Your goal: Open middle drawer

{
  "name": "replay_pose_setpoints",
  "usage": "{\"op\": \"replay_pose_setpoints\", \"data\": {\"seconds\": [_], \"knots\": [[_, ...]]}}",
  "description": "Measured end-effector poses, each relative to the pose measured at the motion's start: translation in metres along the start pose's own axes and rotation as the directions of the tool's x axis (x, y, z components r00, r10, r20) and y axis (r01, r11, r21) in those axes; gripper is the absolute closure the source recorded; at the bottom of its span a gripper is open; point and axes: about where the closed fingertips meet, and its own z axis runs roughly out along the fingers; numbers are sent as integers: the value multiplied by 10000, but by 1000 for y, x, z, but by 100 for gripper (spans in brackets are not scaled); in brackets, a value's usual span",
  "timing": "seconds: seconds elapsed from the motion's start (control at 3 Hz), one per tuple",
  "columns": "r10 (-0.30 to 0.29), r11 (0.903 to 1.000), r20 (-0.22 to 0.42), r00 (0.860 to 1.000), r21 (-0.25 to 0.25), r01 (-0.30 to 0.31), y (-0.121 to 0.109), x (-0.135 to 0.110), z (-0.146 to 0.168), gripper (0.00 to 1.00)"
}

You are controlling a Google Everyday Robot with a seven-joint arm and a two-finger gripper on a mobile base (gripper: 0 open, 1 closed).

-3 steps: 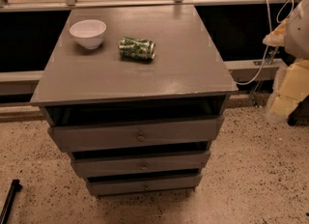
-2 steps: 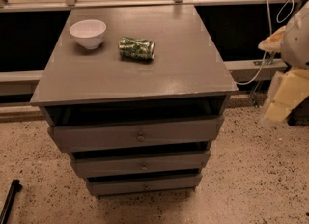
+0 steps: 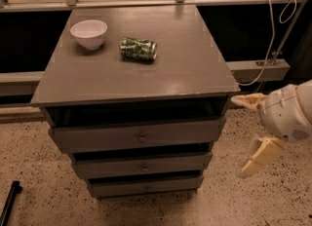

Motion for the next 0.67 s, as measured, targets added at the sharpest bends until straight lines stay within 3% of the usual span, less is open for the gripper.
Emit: {"op": "replay_pose_setpoints", "data": {"seconds": [0.33, 0.67], "knots": [[-286, 9996, 735, 9969, 55, 282, 4, -9, -4, 0], [-932, 9950, 1081, 9898, -258, 965, 9, -5, 48, 0]]}}
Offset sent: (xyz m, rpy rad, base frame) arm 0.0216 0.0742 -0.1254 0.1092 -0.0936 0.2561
